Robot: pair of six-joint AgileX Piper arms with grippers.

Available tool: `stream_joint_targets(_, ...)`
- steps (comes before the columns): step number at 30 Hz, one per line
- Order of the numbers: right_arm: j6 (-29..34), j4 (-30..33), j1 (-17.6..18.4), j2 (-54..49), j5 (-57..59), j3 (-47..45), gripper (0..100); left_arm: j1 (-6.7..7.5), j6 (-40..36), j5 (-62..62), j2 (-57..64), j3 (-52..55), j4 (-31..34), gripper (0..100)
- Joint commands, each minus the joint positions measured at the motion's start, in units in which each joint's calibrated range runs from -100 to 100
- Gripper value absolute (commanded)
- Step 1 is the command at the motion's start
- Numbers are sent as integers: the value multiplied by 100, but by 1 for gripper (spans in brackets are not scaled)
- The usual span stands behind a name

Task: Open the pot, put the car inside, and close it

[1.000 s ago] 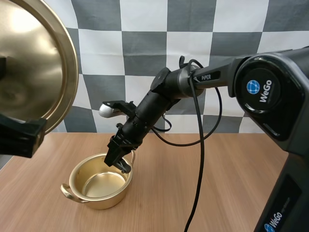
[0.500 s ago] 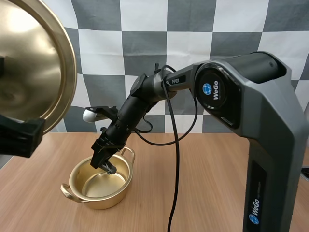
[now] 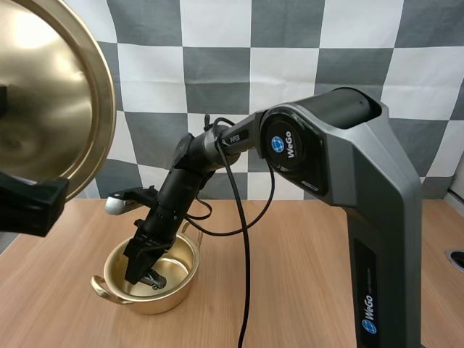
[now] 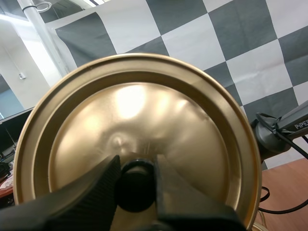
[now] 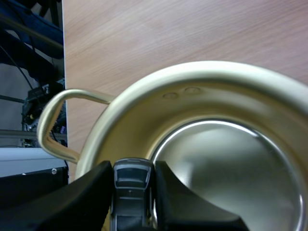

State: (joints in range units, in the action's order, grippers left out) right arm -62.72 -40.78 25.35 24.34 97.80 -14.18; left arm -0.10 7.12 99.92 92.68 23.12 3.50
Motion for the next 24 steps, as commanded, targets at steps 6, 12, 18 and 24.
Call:
stream_joint_targets(6,9,148,5,8,-383,0,0,-3,1,8,5,4,0,0)
stream_joint_targets(12,9,306,5,49,-739,0,0,-3,1,8,5,4,0,0)
stream_joint_targets(18,43,347,5,193,-840,86,0,-11,1,8,5,4,0,0)
stream_joint_targets(24,114,347,5,242,-645,306,0,-46,1,8,5,4,0,0)
